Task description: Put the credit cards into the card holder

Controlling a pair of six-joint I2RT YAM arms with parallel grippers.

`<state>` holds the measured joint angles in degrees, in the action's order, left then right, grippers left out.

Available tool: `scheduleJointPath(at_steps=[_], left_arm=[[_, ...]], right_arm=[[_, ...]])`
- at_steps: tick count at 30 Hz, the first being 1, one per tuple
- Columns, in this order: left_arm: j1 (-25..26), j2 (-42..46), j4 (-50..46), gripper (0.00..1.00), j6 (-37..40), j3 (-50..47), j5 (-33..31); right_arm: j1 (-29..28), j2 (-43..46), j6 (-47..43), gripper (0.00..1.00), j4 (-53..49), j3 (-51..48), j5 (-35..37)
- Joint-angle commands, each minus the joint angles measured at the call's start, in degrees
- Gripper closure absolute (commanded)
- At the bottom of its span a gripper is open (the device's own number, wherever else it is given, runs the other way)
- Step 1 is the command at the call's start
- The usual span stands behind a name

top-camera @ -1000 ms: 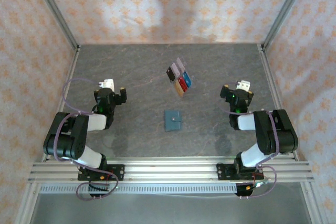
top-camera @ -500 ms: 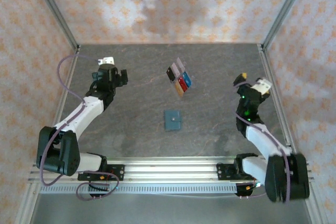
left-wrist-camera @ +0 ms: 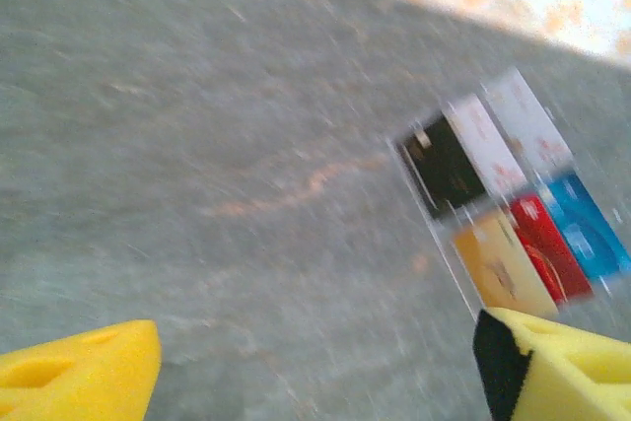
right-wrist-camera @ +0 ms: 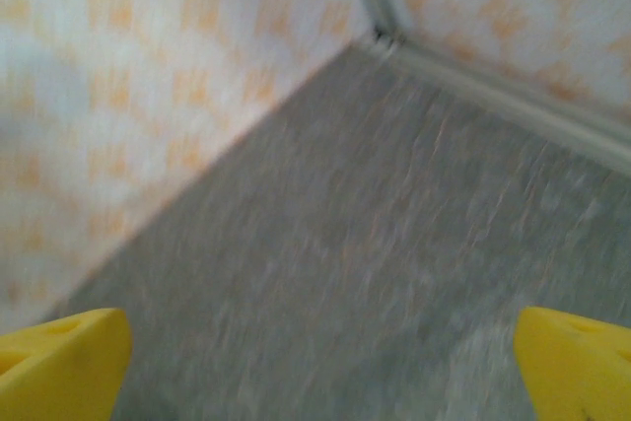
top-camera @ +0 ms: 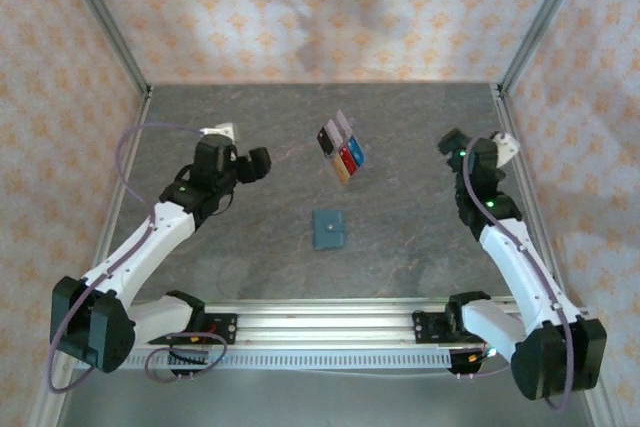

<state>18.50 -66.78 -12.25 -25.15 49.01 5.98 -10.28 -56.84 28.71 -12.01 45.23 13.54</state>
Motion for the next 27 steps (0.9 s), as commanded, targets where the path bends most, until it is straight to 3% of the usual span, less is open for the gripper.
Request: scheduleJointPath(at_steps=[1, 3, 9, 14, 16, 22, 27], left_arm=[[3.27, -1.96, -2.43, 0.26, -5.97, -1.38, 5.77], [4.96, -3.73, -0.62, 0.37, -8.89, -2.33, 8.7], [9.34, -12.16, 7.29, 0.7, -13.25, -4.0, 16.86], [11.81, -20.97, 10.96, 0.84, -14.29, -1.27, 20.7], [12.17, -23.44, 12.12, 0.85, -14.71, -0.52, 21.14], [12.74, -28.53, 14.47, 0.87, -15.06, 0.52, 22.66], [13.05, -30.51, 15.81, 0.89, -15.37, -0.85, 21.68]], right_arm=[[-8.42, -1.46, 0.92, 0.01, -12.5, 1.24, 0.66], [-13.97, -4.22, 1.81, 0.01, -15.18, 2.99, 1.13], [-26.85, -13.63, 3.88, 0.34, -16.29, 6.94, -1.37], [-32.96, -20.69, 3.99, 0.6, -13.53, 10.18, -5.67], [-34.15, -23.1, 4.02, 0.67, -11.76, 10.75, -8.51], [-37.31, -30.73, 3.55, 0.72, -9.55, 12.31, -13.21], [-38.78, -35.25, 3.57, 0.72, -7.17, 12.54, -15.76]])
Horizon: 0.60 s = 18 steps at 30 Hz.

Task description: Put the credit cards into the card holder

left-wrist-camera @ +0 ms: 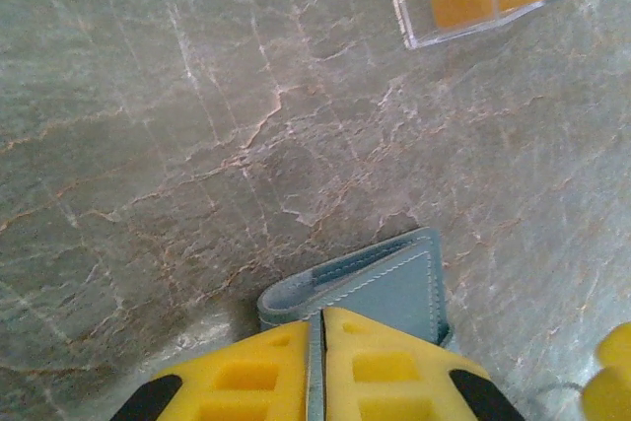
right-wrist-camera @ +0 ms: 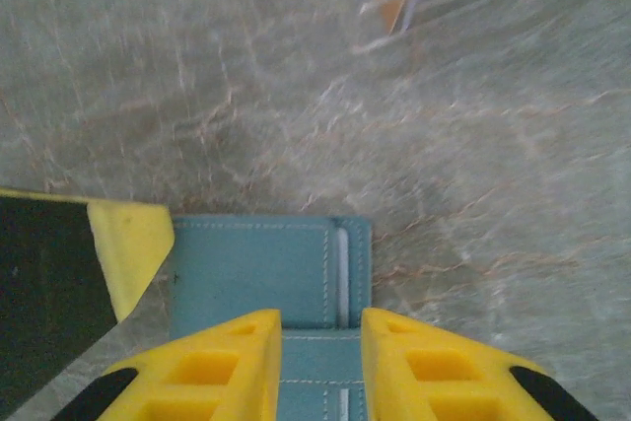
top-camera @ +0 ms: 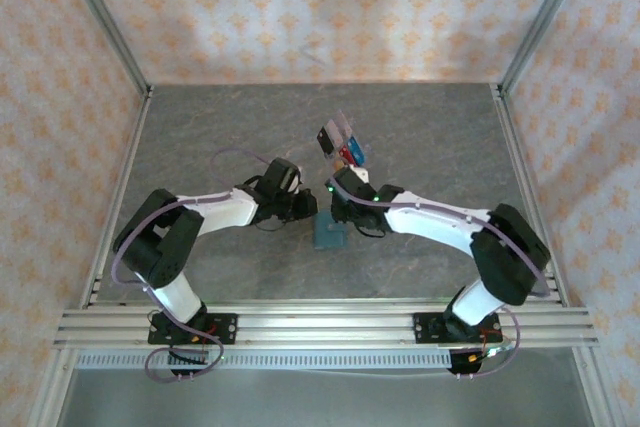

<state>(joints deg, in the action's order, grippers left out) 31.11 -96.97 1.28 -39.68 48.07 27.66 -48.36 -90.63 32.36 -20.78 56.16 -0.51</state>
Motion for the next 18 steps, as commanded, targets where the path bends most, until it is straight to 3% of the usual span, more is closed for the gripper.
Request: scheduleJointPath(at_steps=[1, 18], left_arm=[[0.65, -0.41, 2.37, 0.89, -0.81, -0.52, -0.5], [2.28, -0.44, 6.58, 0.92, -1.8, -7.12, -3.29]], right_arm=[[-1.08, -2.16, -0.3, 0.71, 1.54, 1.96, -1.61], [-5.92, -10.5, -1.2, 0.69, -5.89, 7.19, 6.45]])
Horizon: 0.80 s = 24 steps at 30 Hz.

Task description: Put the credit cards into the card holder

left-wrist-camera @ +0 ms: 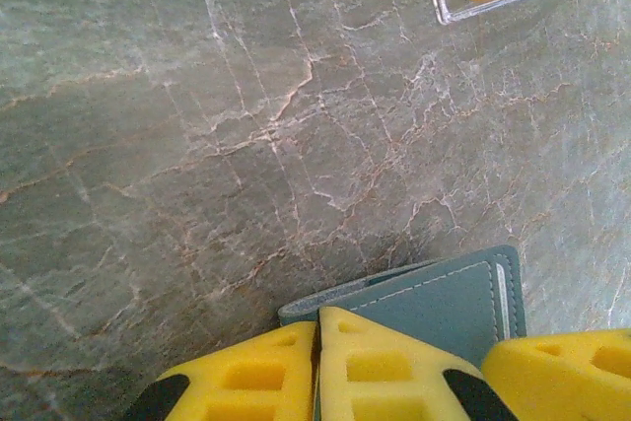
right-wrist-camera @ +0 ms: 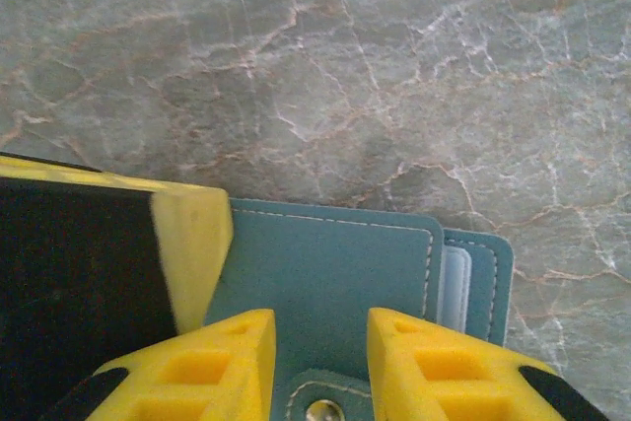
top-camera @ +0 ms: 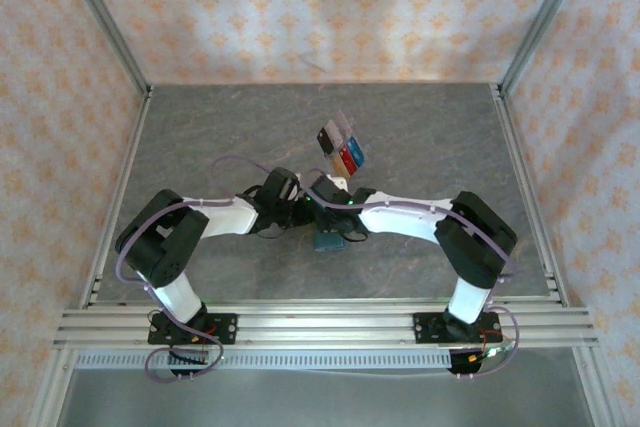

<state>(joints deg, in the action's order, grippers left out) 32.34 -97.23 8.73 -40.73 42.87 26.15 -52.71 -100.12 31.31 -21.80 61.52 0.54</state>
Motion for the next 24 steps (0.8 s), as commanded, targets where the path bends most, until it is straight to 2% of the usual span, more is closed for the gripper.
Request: scheduleJointPath(at_steps=[1, 13, 18, 24], left_arm=[[1.2, -0.23, -0.75, 0.92, -0.75, -1.92, -1.74], [1.98, -0.15, -0.31, 0.93, -1.37, -1.93, -2.77], [2.29, -0.25, 0.14, 0.94, -1.89, -2.17, -3.04], [2.56, 0.09, 0.34, 0.94, -2.25, -2.7, -3.55]], right_arm=[[-1.83, -1.13, 0.09, 0.69, -5.55, 1.92, 6.33], [-5.46, -3.35, 1.7, 0.65, -10.98, 3.35, 9.91], [-5.82, -3.91, 2.82, 0.61, -8.17, 1.66, 6.19], [-5.82, -5.15, 3.62, 0.64, -8.07, 0.62, 4.53]])
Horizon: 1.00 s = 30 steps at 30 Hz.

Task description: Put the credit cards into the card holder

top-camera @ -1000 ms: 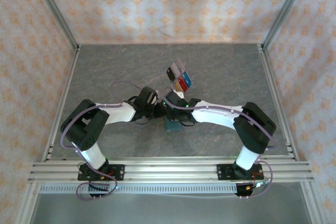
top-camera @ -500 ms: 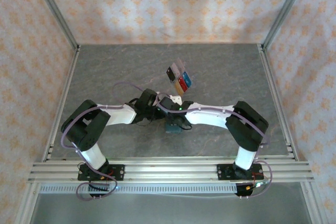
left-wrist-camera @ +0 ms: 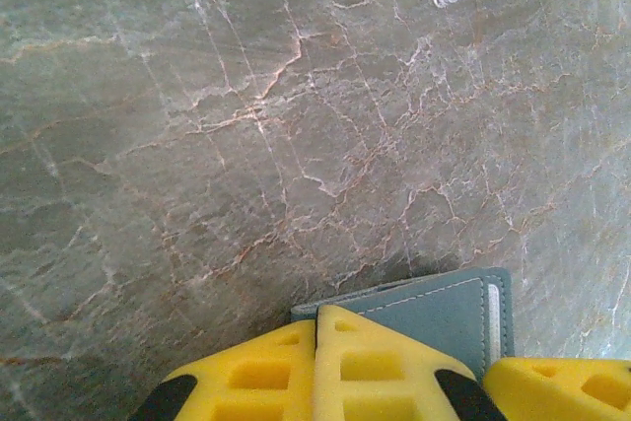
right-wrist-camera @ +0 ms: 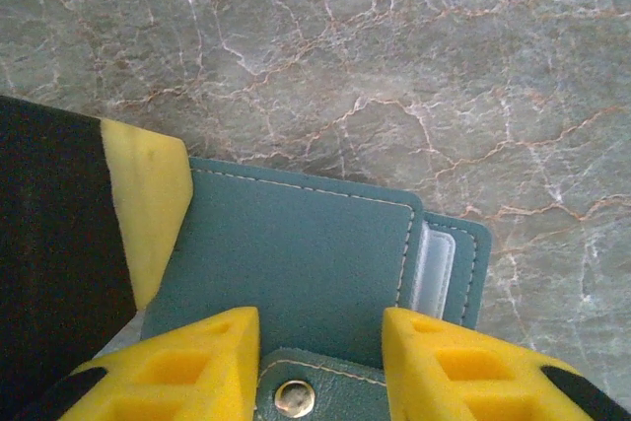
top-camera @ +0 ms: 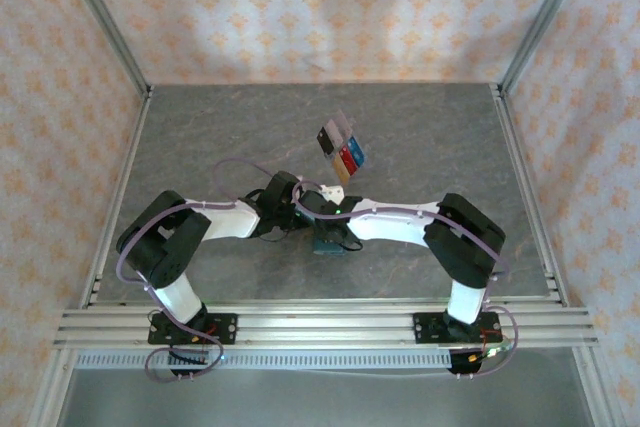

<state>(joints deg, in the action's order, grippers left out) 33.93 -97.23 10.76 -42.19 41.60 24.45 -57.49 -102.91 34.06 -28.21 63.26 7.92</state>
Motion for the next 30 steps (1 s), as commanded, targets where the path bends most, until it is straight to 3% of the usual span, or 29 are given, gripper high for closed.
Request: scheduleJointPath(at_steps=[1, 17, 22, 26, 30], left_arm=[[0.98, 0.2, -1.75, 0.95, -0.87, -1.52, -1.99], [1.14, 1.3, -2.46, 0.96, -1.14, -2.82, -4.66], [1.14, 1.16, -1.92, 0.96, -1.57, -3.8, -5.51], [1.14, 1.2, -1.47, 0.97, -1.99, -4.34, -5.67], [1.31, 1.29, -1.44, 0.97, -2.14, -4.17, -5.2]], right_arm=[[-1.04, -2.52, 0.99, 0.65, -2.22, -1.04, -2.61], [-1.13, 0.39, 4.76, 0.88, -4.31, -6.25, 0.41], [-1.13, 1.04, 4.7, 1.0, -4.31, -6.73, 1.16], [-1.13, 1.93, 3.94, 0.99, -3.65, -7.18, 0.6], [-1.08, 3.68, 2.46, 0.83, -1.58, -7.19, -3.57]])
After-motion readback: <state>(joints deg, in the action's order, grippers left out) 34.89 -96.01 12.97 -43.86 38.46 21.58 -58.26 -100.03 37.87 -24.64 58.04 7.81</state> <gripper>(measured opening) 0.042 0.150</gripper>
